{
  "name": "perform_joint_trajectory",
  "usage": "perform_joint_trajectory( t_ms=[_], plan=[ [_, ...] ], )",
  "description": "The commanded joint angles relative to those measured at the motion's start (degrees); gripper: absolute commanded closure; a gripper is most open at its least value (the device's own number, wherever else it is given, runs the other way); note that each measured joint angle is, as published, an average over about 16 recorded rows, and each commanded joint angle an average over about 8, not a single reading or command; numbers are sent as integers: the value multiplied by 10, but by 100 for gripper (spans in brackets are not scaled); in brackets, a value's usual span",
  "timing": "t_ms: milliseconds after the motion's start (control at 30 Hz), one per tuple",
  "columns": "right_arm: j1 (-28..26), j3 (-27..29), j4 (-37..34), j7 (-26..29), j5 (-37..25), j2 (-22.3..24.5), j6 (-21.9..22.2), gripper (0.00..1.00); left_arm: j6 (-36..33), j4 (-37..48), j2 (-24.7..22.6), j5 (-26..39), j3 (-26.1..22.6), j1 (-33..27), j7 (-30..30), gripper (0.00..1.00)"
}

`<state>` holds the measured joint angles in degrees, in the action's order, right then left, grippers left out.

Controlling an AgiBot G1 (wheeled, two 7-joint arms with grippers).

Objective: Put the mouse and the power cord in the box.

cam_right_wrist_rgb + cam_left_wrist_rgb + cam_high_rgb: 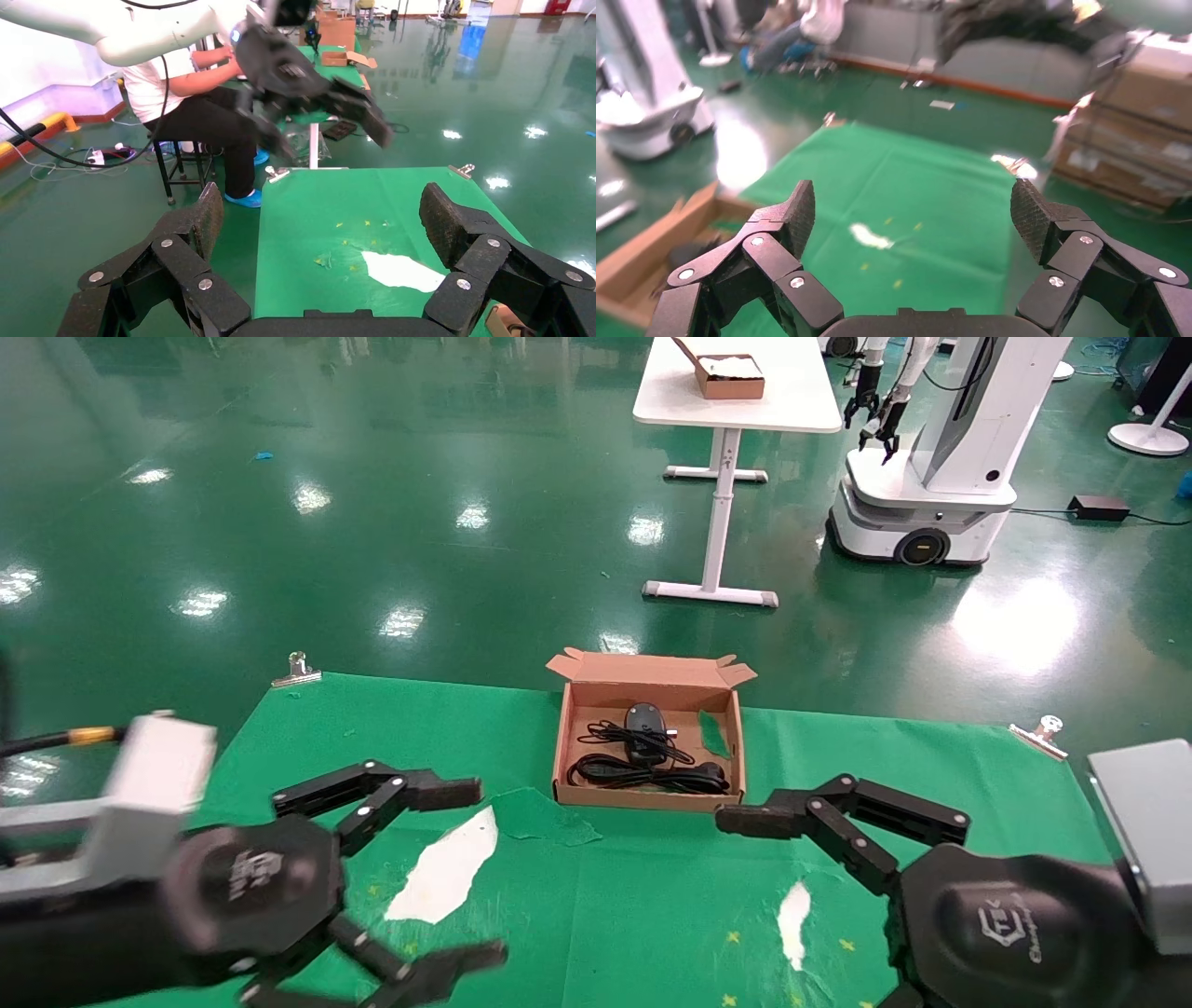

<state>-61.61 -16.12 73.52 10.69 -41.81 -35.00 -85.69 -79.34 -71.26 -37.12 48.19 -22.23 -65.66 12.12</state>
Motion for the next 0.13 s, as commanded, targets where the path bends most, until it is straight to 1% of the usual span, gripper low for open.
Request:
perform_joint_trajectory(
  t_ms=[33,133],
  plan=[
    [0,0,0,0,0,0,0,0,-35,-13,12,-35,34,23,-8,0],
    [0,0,0,0,0,0,0,0,-50,-18,16,-50,49,32,-11,0]
  ],
)
